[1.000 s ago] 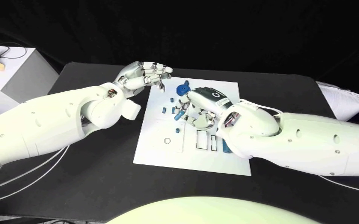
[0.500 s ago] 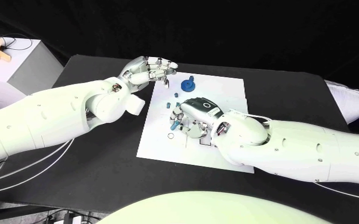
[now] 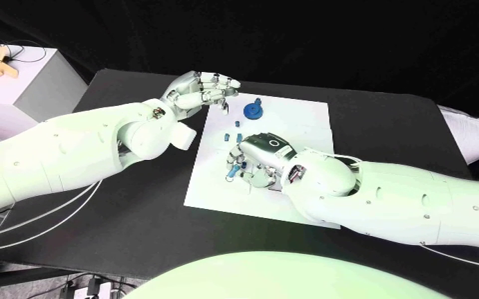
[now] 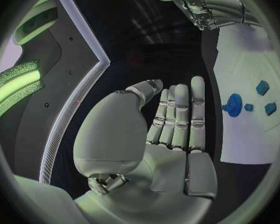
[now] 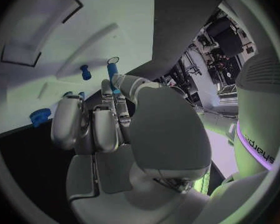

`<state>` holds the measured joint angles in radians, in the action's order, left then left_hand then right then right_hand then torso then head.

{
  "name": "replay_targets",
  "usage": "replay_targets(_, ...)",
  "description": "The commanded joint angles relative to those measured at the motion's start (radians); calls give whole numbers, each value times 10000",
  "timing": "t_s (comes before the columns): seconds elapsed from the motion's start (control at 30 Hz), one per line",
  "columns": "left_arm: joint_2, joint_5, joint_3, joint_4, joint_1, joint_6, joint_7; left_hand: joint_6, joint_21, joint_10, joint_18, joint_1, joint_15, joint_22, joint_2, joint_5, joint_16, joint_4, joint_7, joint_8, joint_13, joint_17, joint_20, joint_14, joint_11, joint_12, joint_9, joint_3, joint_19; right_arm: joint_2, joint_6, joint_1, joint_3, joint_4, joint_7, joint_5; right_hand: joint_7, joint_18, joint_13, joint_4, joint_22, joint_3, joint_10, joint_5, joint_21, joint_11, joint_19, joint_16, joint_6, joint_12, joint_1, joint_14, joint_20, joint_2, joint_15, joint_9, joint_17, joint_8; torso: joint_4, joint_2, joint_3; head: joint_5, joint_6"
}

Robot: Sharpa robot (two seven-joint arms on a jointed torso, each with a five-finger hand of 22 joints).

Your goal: Assemble the parts on the task board

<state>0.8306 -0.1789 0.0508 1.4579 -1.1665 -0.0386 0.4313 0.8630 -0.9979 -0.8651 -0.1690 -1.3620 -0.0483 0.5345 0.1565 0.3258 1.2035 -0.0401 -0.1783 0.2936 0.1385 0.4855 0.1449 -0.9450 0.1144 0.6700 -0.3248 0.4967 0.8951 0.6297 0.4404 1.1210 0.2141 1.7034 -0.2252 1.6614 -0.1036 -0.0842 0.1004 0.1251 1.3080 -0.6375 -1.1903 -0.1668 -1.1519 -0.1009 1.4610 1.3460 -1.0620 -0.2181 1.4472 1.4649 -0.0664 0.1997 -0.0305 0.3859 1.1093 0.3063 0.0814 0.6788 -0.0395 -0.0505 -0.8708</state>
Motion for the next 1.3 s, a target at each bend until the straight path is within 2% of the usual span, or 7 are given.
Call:
replay_targets(0.03,-17,53,-7,18,2,179,51,-7,56,-49,-159,-80,-23,-16,-5,1,8,-25,-21,-33,-17,13,9,-26,29,-67,15,-36,77,-24,-228,-37,0,15,-26,225,-74,110,11,-18,974,-56,-644,-47,49,587,214,-48,-2,39,14,97,49,-101,-65,730,-12,47,8,11,-14,-23,-18)
replay_targets(0.3,-24,53,-7,4,2,183,46,-7,56,-49,-159,-80,-23,-16,-5,1,8,-25,-21,-33,-17,13,9,-26,29,-67,15,-36,77,-70,-285,-97,0,-17,-10,189,-74,110,11,-18,974,-56,-644,-47,49,587,214,-48,-2,39,14,97,49,-101,-65,730,-12,47,19,13,-29,-47,-18)
replay_targets(0.87,-11,53,-7,11,4,183,37,-4,71,-58,-159,-100,-21,-27,-1,-1,6,-29,-22,-36,-23,15,6,-24,30,-79,17,-47,90,-332,-502,-175,0,-376,-250,328,-81,104,20,-52,964,-74,-645,-70,85,583,206,-72,8,58,-16,87,49,-94,-61,743,-47,52,40,29,-28,-26,-18)
replay_targets(1.13,-5,53,-7,5,4,181,35,-4,71,-58,-159,-100,-21,-27,-1,-1,6,-29,-22,-36,-23,15,6,-24,30,-79,17,-47,90,-409,-656,-213,1,-415,-291,409,-90,87,26,-86,928,-85,-627,-74,191,574,180,-109,31,86,-54,71,46,-83,-55,755,-103,51,24,30,-18,-38,-18)
replay_targets(1.23,-9,53,-7,1,4,182,36,-4,71,-58,-159,-100,-21,-27,-1,-1,6,-29,-22,-36,-23,15,6,-24,30,-79,17,-47,90,-416,-626,-217,2,-403,-198,322,-131,57,37,-140,863,0,-531,-199,392,540,121,-167,105,186,-246,50,28,41,-19,790,-172,49,24,32,-17,-35,-18)
replay_targets(1.27,-10,53,-7,0,4,182,36,-4,71,-58,-159,-100,-21,-27,-1,-1,6,-29,-22,-36,-23,15,6,-24,30,-79,17,-47,90,-414,-587,-219,2,-397,-136,246,-243,37,-4,-157,803,122,-225,-574,585,428,58,-191,411,393,-447,47,-20,186,92,746,-199,-119,19,29,-17,-41,-18)
replay_targets(1.3,-9,53,-7,-1,4,181,37,-4,71,-58,-159,-100,-21,-27,-1,-1,6,-29,-22,-36,-23,15,6,-24,30,-79,17,-47,90,-409,-557,-219,3,-392,-87,190,-304,34,-32,-158,784,186,-63,-669,649,347,36,-213,602,499,-540,36,-54,289,143,701,-228,-241,16,29,-17,-43,-18)
